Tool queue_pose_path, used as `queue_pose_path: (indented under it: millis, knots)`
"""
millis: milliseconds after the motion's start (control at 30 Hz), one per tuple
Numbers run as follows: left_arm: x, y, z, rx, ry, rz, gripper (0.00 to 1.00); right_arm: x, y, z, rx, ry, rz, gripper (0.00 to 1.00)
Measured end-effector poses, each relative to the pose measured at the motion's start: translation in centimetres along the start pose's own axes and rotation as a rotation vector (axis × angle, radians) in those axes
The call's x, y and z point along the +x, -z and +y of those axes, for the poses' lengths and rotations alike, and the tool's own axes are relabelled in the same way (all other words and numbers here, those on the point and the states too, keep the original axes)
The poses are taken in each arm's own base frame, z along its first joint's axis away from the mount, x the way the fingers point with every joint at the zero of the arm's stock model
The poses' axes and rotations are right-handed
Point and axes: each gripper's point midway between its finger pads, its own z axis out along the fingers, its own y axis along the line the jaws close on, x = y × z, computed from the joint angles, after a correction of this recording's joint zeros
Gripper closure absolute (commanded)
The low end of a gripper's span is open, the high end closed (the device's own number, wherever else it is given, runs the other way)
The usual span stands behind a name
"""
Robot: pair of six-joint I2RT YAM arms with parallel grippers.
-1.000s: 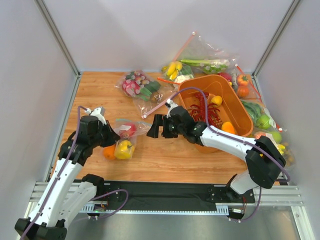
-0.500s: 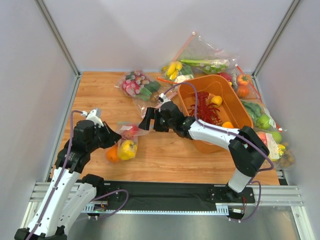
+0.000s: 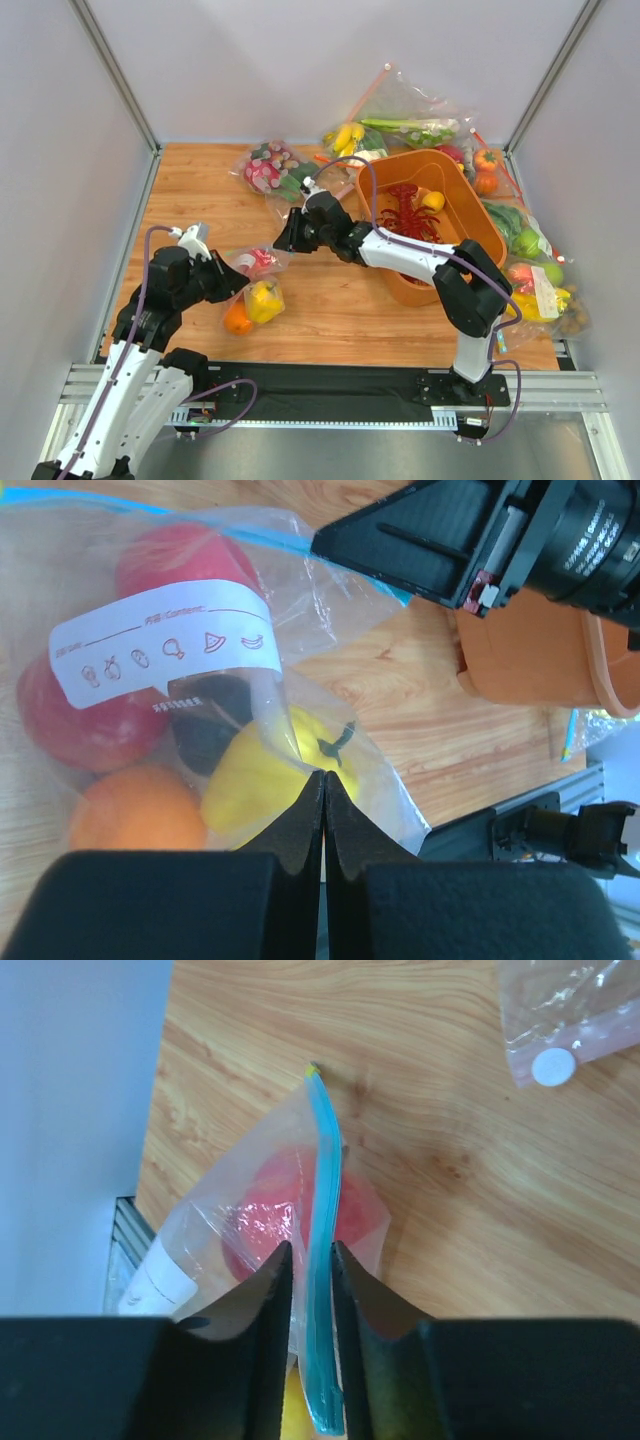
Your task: Open the zip-top bag and remove the fake food
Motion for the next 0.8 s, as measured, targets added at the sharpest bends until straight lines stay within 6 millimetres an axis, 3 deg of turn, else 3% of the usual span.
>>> queue_pose_path:
  millis: [100,200,333,433,600,800]
  knots:
    - [0.5,0.0,-0.2,0.028,-0.005,0.008,1.0,-0.4,0.1,0.9,-0.032,0.005,0.009,1.0]
    - [0.9,-0.2,-0.5,0.055,-0.009,0.019,0.97,-0.3,0.2,1.2,-0.053,0.009,0.024,1.0]
    - [0.8,-0.2,-0.8,0.082,-0.042,0.018,0.53,-0.2,0.6,1.5,-0.092,0.036,0.059,1.0]
    - [0.3,-0.1,-0.9,0.081,-0.078,0.002,0.33,-0.1,1.2,2.2,-0.145,0.079,0.093,1.0]
    - [-2.2,0.9,-1.9,0.075,-0.166,-0.064,0.24,-0.3,3.8,4.3,-0.262,0.161,0.135,1.0]
    - [-5.8,0.6,-2.5,0.042,-0.264,-0.147,0.19,-0.3,9.0,7.9,-0.432,0.317,0.148,1.0]
